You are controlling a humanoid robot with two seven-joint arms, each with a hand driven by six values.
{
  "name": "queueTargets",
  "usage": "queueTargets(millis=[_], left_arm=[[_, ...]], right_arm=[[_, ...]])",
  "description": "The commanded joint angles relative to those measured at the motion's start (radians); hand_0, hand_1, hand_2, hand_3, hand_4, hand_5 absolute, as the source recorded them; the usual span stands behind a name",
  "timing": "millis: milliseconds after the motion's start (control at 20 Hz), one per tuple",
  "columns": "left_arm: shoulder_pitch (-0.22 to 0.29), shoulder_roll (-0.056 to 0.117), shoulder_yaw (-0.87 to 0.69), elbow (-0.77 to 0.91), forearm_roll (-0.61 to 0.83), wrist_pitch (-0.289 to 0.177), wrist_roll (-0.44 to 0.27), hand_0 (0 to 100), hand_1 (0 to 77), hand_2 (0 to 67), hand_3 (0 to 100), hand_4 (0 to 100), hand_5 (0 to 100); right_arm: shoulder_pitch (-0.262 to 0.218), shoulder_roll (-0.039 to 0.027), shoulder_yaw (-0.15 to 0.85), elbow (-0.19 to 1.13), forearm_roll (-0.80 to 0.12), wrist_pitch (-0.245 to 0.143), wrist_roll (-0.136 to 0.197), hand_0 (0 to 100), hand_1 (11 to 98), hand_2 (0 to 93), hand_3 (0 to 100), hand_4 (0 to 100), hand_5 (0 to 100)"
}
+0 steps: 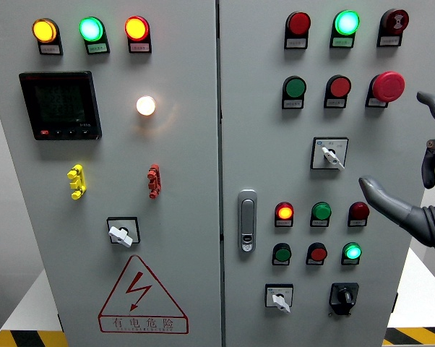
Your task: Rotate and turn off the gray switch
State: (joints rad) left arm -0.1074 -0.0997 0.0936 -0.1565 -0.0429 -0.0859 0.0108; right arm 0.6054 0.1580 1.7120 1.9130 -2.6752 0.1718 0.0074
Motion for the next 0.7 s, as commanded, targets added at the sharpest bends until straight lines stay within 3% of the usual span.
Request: queueTargets(millis=[0, 300, 450, 550, 650], left_arm=[[0.000, 0.000, 0.000, 0.000, 0.000, 0.000, 0.000, 34, 0.0, 12.4, 22, 12, 12], [0.000, 0.000, 0.000, 0.000, 0.000, 0.000, 0.000, 34, 0.0, 12.3, 22, 12, 12], [0.000, 0.000, 0.000, 0.000, 0.000, 0.000, 0.000, 33, 0.0, 12.3, 22, 12, 12], [0.000, 0.000, 0.000, 0.000, 0.000, 0.000, 0.000, 34, 0.0, 12.3, 22, 12, 12], [0.000, 0.000, 0.000, 0.000, 0.000, 0.000, 0.000, 34, 0.0, 12.3, 22, 12, 12]], right_arm=[[-0.001, 0.0000, 0.000, 0.000, 0.000, 0.000, -0.001, 0, 36.1, 13.9, 98, 100, 100], [0.001, 0.0000, 0.000, -0.005, 0.000, 0.000, -0.003, 0, 35.9, 14.0, 98, 100, 100], [0.004, 0.0000, -0.002, -0.017, 0.003, 0.002, -0.020, 0, 35.9, 15.6, 98, 100, 100], [0.005, 0.0000, -0.006, -0.029, 0.006, 0.002, -0.035, 0, 35.7, 27.1, 97, 100, 100], [0.019, 0.0000, -0.009, -0.045, 0.008, 0.011, -0.056, 0, 35.6, 31.3, 97, 100, 100]])
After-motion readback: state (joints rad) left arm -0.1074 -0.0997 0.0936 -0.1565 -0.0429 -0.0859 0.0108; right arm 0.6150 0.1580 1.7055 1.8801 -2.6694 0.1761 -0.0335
